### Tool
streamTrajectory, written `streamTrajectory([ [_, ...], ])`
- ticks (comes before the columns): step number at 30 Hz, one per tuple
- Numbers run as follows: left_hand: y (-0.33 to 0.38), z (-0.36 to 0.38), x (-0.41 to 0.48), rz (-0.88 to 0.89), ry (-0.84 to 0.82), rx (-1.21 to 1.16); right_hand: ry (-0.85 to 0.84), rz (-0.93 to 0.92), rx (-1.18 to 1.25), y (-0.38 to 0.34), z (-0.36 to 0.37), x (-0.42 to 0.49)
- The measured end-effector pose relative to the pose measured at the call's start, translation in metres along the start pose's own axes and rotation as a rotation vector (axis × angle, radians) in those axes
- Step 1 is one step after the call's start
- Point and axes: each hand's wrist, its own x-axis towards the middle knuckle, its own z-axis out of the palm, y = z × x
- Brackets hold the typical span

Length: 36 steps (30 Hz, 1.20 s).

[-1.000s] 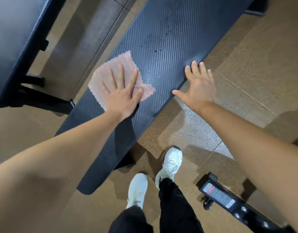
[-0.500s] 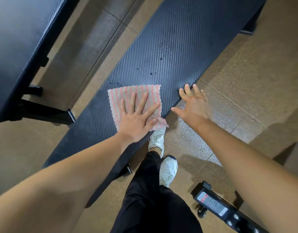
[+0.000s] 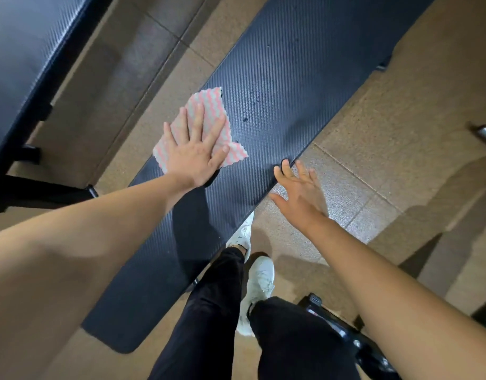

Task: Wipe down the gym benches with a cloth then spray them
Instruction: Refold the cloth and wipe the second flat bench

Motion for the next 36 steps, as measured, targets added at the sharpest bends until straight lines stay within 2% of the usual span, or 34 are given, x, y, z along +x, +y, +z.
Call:
streamTrajectory([
  [4, 0.020, 0.004, -0.003, -0.012, -0.003, -0.072, 0.043, 0.058, 0.390, 0.012, -0.015, -0.001],
  [7, 0.042, 0.015, -0.014, 0.059, 0.015, -0.005, 0.230, 0.147, 0.529, 0.026, -0.035, 0.006],
  [10, 0.068, 0.025, -0.025, 0.137, -0.020, 0.088, 0.351, 0.208, 0.495, 0.046, -0.053, 0.024],
  [14, 0.090, 0.032, -0.031, 0.380, -0.074, 0.196, 0.433, 0.196, 0.333, 0.070, -0.069, 0.058],
  [17, 0.079, 0.030, -0.014, 0.538, -0.019, 0.210, 0.500, 0.208, 0.253, 0.085, -0.086, 0.079],
  [20, 0.062, 0.017, 0.015, 0.625, -0.004, 0.258, 0.449, 0.221, 0.201, 0.094, -0.098, 0.097],
  [26, 0.048, -0.017, 0.077, 0.248, 0.070, 0.151, 0.319, 0.206, -0.035, 0.099, -0.105, 0.105],
  [30, 0.049, -0.035, 0.104, 0.014, 0.077, 0.052, 0.262, 0.187, -0.003, 0.101, -0.113, 0.108],
  [33, 0.063, -0.032, 0.104, -0.037, 0.077, 0.030, 0.241, 0.167, 0.017, 0.106, -0.116, 0.109],
  [36, 0.081, -0.023, 0.100, -0.011, 0.071, -0.006, 0.250, 0.132, 0.020, 0.114, -0.117, 0.107],
])
